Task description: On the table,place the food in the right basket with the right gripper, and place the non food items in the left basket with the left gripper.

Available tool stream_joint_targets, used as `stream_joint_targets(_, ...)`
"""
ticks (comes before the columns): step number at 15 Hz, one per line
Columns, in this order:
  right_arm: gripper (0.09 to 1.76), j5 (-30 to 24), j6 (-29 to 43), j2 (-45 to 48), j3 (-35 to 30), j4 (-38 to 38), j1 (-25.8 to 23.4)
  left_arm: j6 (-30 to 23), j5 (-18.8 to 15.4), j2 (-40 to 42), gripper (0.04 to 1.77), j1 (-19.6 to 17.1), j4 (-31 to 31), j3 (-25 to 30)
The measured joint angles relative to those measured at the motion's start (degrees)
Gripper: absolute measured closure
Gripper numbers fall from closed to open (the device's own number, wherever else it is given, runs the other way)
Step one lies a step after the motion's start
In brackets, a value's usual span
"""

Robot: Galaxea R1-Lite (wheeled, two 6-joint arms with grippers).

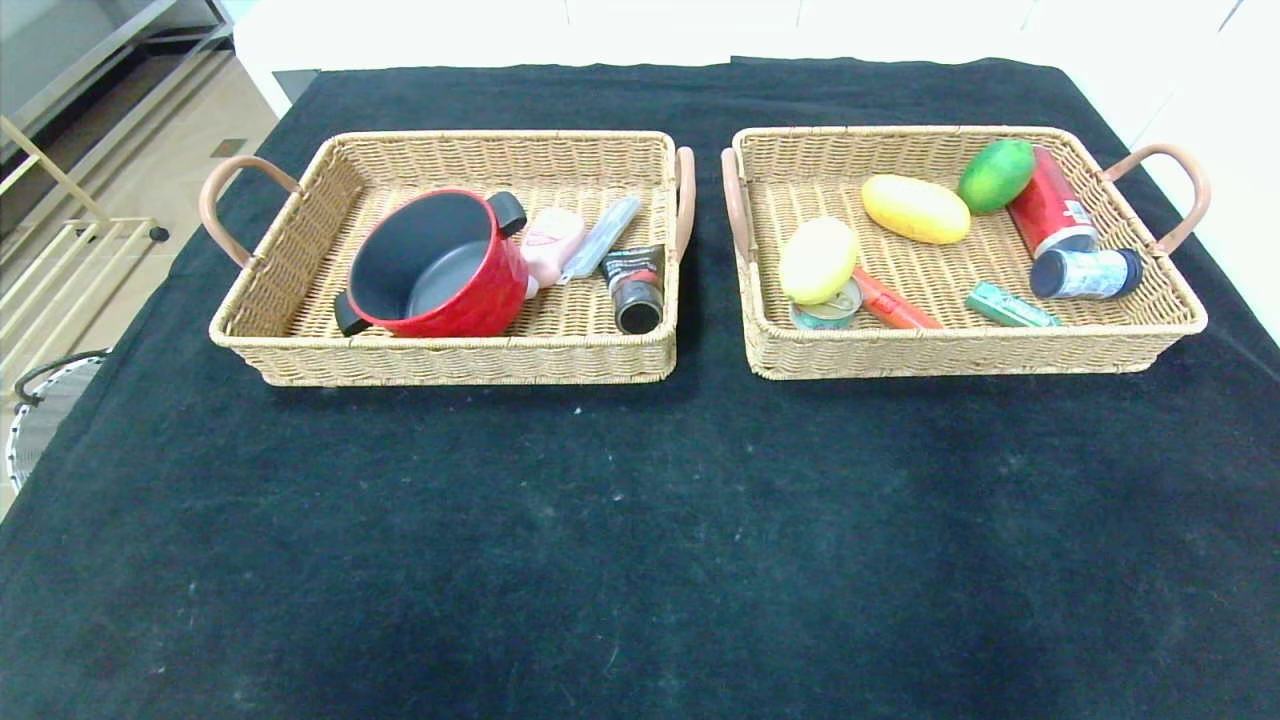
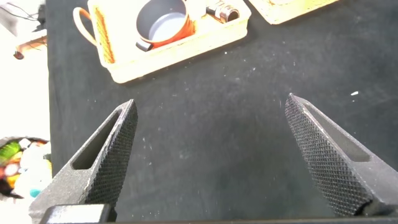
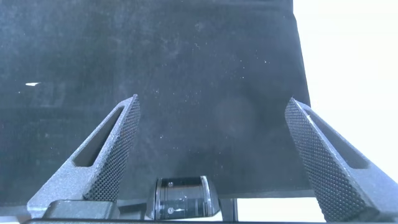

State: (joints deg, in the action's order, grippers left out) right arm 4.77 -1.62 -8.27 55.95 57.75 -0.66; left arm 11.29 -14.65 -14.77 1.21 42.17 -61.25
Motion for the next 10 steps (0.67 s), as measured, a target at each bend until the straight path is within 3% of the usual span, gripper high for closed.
stream_joint_targets(5, 0.15, 0.0, 0.0, 5.5, -4.4, -1.5, 0.4, 0.0, -0.9, 7.0, 0.09, -0.6, -1.1, 7.3)
stream_joint_targets(10, 0.15, 2.1, 2.4, 8.1, -17.0, -18.2, 0.6, -5.4, 1.3, 13.7, 0.09, -0.9, -6.0, 19.8)
